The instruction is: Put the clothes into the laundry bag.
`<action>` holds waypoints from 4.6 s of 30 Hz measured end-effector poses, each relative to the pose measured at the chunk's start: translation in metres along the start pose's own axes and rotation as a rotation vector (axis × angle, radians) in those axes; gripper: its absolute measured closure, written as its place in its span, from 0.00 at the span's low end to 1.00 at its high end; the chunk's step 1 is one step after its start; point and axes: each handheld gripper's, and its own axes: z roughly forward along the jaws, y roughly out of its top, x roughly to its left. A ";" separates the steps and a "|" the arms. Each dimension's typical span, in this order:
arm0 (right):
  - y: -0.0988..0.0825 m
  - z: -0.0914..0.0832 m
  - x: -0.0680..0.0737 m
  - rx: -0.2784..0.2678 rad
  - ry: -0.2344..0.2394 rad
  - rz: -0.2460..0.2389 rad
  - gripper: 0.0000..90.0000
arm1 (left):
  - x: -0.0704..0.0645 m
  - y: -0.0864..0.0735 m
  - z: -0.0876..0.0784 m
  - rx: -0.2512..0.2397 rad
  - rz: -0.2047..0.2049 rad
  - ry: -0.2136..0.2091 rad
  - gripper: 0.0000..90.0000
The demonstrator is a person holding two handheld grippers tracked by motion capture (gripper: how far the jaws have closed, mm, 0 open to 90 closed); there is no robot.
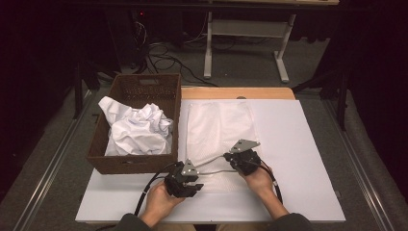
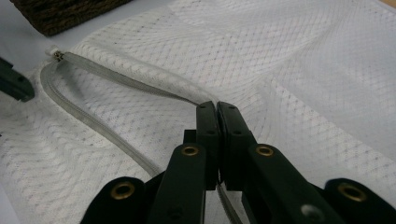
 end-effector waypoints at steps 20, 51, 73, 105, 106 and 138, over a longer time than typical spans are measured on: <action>0.020 -0.009 -0.012 0.023 0.051 0.009 1.00 | -0.001 0.028 0.036 0.019 -0.006 0.054 0.59; 0.054 -0.029 -0.022 0.017 0.030 0.016 1.00 | -0.011 0.045 0.027 -0.061 0.020 0.056 0.61; 0.057 -0.037 -0.028 -0.007 0.029 0.023 1.00 | -0.016 0.057 0.051 0.093 0.053 0.081 0.58; 0.056 -0.036 -0.029 0.023 0.028 0.023 1.00 | 0.039 0.069 -0.071 0.175 0.018 0.070 0.38; 0.056 -0.036 -0.029 0.024 0.028 0.023 1.00 | 0.042 0.070 -0.074 0.172 0.005 0.052 0.38; 0.055 -0.039 -0.034 0.031 0.016 0.013 1.00 | 0.133 0.068 -0.102 0.313 -0.196 0.039 0.26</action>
